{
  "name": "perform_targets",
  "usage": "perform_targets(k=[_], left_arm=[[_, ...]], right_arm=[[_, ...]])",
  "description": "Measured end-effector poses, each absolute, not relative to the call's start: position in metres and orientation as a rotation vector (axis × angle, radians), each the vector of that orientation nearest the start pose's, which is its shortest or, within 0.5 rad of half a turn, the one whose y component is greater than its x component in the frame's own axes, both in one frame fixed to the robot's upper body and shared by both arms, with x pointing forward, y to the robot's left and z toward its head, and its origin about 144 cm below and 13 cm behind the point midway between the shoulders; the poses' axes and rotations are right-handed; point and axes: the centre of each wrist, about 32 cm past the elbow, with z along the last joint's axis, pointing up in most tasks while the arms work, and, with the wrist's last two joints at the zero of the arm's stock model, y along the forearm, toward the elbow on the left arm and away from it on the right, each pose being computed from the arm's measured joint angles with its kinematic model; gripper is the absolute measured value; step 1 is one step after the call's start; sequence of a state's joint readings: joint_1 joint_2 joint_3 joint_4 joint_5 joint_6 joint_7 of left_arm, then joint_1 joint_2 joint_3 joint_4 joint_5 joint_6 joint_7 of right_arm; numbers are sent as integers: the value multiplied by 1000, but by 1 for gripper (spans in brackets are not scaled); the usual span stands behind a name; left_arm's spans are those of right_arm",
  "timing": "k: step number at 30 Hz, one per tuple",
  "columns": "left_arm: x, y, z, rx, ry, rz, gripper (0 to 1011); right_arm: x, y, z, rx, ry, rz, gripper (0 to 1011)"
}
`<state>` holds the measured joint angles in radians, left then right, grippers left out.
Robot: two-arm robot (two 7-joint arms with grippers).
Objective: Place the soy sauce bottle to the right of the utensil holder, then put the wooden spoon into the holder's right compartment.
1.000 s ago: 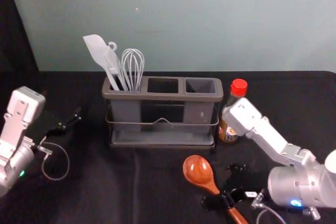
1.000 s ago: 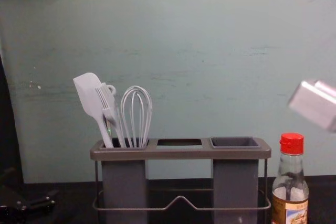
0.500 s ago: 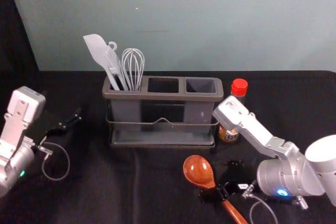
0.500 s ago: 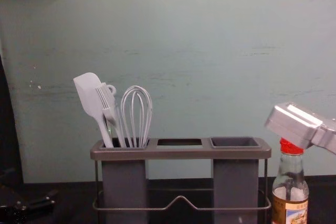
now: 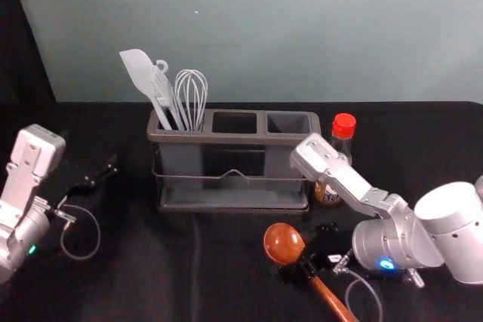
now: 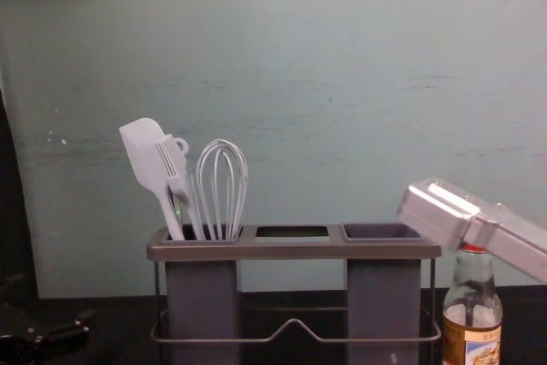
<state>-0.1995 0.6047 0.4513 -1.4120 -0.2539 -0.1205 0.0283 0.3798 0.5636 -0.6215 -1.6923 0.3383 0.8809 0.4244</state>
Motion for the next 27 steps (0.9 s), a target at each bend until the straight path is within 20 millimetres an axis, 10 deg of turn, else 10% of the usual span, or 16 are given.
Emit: perform_targets(k=[27], left_arm=[[489, 310, 1140, 304, -285, 1248, 1011]], right_arm=[[511, -192, 1226, -797, 235, -709, 1002]])
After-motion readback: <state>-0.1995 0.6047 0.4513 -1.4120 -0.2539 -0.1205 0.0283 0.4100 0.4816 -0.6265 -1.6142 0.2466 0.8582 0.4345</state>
